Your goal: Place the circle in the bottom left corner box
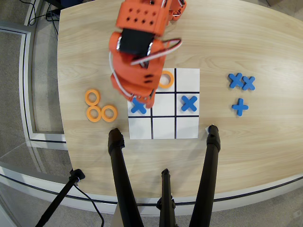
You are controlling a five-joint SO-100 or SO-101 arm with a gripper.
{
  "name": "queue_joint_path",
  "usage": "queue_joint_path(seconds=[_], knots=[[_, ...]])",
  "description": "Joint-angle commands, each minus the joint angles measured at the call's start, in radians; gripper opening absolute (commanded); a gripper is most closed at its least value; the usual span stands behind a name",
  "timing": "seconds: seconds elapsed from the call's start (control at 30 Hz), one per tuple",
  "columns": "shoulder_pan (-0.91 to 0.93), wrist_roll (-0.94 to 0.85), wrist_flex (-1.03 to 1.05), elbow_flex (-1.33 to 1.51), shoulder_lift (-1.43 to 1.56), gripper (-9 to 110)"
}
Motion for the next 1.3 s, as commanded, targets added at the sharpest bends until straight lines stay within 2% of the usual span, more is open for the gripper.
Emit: queue_joint_path(seconds=[0.0, 0.37, 0.63, 1.27], knots=[[0.046, -0.005, -0.052, -0.135, -0.135, 18], [0.164, -0.046, -0.095, -0.449, -0.502, 20], [0.17, -0.055, -0.186, -0.436, -0.614, 20], [0.173, -0.054, -0.202, -0.509, -0.736, 20]])
